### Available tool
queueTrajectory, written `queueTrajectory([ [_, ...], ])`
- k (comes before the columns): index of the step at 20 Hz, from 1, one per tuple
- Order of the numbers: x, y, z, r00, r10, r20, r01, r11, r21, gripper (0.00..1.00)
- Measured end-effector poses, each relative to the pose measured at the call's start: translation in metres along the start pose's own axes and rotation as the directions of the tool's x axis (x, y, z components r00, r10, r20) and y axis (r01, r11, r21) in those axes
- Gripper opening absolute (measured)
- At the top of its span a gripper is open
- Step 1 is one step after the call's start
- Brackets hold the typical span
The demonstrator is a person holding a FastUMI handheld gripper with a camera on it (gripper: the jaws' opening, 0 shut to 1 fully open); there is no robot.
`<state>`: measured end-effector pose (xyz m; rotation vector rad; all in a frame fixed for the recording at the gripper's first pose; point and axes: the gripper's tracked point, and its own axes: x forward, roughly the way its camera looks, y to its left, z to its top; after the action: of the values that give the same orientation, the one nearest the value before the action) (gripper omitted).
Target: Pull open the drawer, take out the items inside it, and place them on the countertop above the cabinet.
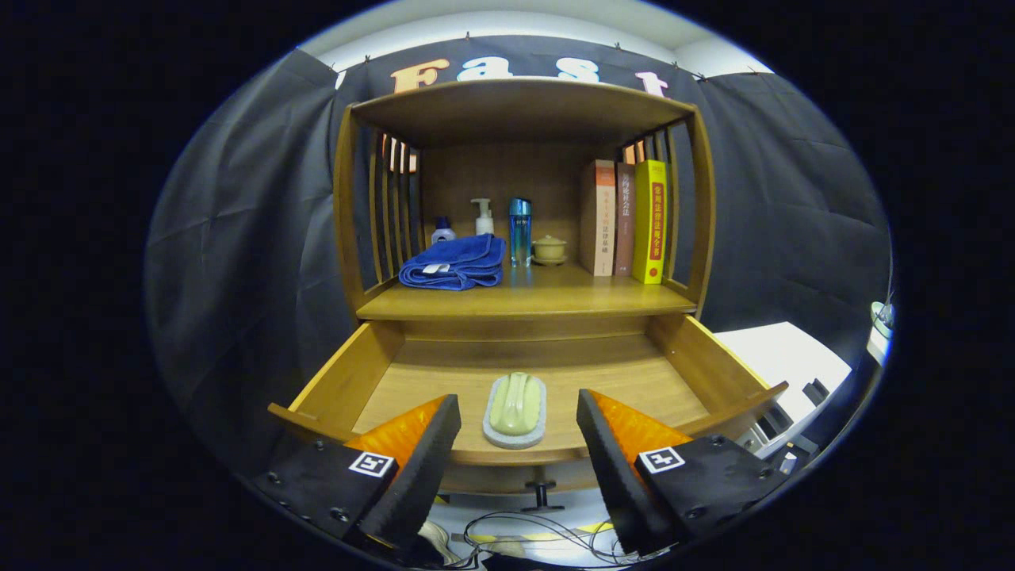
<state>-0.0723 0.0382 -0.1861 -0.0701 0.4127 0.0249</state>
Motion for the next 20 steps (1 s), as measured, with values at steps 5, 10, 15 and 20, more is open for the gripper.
queueTrajectory([
  [5, 0.055, 0.006, -0.021, 0.992, 0.014, -0.121, -0.012, 1.0, 0.02, 0.97],
  [10, 0.099, 0.004, -0.065, 0.95, 0.009, -0.312, -0.001, 1.0, 0.025, 0.97],
  [15, 0.119, -0.006, -0.1, 0.896, -0.018, -0.443, 0.038, 0.999, 0.038, 0.84],
  [20, 0.127, 0.002, -0.118, 0.865, -0.001, -0.502, 0.023, 0.999, 0.038, 0.59],
])
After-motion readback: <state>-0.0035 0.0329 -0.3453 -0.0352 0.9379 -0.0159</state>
